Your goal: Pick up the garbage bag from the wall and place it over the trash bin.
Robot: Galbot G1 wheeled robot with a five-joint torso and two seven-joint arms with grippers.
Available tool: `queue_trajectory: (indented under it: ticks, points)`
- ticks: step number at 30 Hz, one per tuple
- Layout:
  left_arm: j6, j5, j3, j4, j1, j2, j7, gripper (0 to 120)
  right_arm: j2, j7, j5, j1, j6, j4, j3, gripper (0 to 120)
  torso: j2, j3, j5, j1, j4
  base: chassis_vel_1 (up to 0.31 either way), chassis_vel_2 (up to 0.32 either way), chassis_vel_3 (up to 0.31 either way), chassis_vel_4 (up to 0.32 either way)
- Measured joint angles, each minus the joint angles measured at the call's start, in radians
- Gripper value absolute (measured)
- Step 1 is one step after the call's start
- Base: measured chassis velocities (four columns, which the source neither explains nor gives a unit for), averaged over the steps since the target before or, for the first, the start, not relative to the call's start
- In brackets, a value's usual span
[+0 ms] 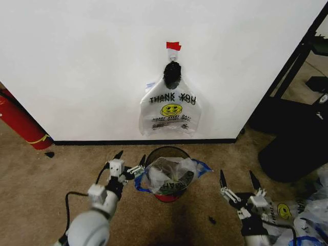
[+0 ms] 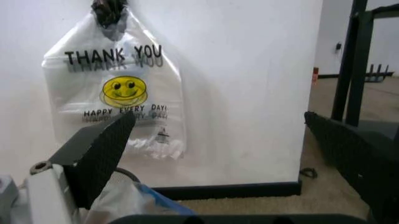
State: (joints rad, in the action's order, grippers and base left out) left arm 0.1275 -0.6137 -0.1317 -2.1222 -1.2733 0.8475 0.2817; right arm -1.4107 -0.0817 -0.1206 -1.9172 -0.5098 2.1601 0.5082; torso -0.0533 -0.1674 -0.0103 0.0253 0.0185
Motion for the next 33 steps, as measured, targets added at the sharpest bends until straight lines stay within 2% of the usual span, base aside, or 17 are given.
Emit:
queue_trajectory:
  ticks: [4, 7, 9, 10, 12, 15, 18, 19, 25, 33]
  points:
    - [0.023, -0.036, 0.044, 0.033, 0.081, -0.030, -0.029, 100, -0.009, -0.001, 0.014, -0.018, -0.014, 0.009, 0.004, 100, 0.000, 0.000, 0.0001, 0.000, -0.0005, 0.000, 0.000, 0.000, 0.000]
    - [0.079, -0.140, 0.165, 0.116, 0.299, -0.070, -0.099, 100, -0.021, -0.004, 0.022, -0.051, -0.026, 0.042, 0.012, 100, 0.000, 0.000, 0.0001, 0.000, -0.0001, 0.000, 0.000, 0.000, 0.000]
    - [0.172, -0.255, 0.236, 0.165, 0.443, -0.080, -0.164, 100, -0.026, -0.006, 0.031, -0.064, -0.028, 0.059, 0.013, 100, 0.000, 0.000, 0.0001, 0.000, -0.0003, 0.000, 0.000, 0.000, 0.000]
    - [0.172, -0.255, 0.236, 0.165, 0.443, -0.080, -0.164, 100, -0.026, -0.006, 0.031, -0.064, -0.028, 0.059, 0.013, 100, 0.000, 0.000, 0.0001, 0.000, -0.0003, 0.000, 0.000, 0.000, 0.000]
    - [0.225, -0.312, 0.291, 0.214, 0.549, -0.079, -0.219, 100, -0.029, -0.008, 0.034, -0.069, -0.028, 0.068, 0.013, 100, 0.000, 0.000, 0.0003, 0.000, -0.0003, 0.000, 0.000, 0.000, 0.000]
    - [0.286, -0.367, 0.403, 0.298, 0.702, -0.071, -0.306, 100, -0.030, -0.009, 0.036, -0.081, -0.025, 0.085, 0.018, 100, 0.000, 0.000, 0.0002, 0.000, -0.0003, 0.000, 0.000, 0.000, 0.000]
    - [0.316, -0.397, 0.497, 0.359, 0.802, -0.063, -0.386, 100, -0.029, -0.009, 0.035, -0.090, -0.023, 0.100, 0.023, 100, 0.000, 0.000, 0.0004, 0.000, -0.0003, 0.000, 0.000, 0.000, 0.000]
    - [0.316, -0.397, 0.497, 0.359, 0.802, -0.063, -0.386, 100, -0.029, -0.009, 0.035, -0.090, -0.023, 0.100, 0.023, 100, 0.000, 0.000, 0.0004, 0.000, -0.0003, 0.000, 0.000, 0.000, 0.000]
    - [0.317, -0.394, 0.599, 0.503, 0.954, -0.040, -0.524, 97, -0.026, -0.010, 0.033, -0.114, -0.019, 0.138, 0.019, 100, 0.000, 0.000, 0.0002, 0.000, -0.0004, 0.000, 0.000, 0.000, 0.000]
    - [0.270, -0.322, 0.652, 0.604, 0.999, -0.011, -0.641, 90, -0.023, -0.009, 0.028, -0.109, 0.008, 0.153, 0.013, 100, 0.000, 0.000, 0.0002, 0.000, -0.0003, 0.000, 0.000, 0.000, 0.000]
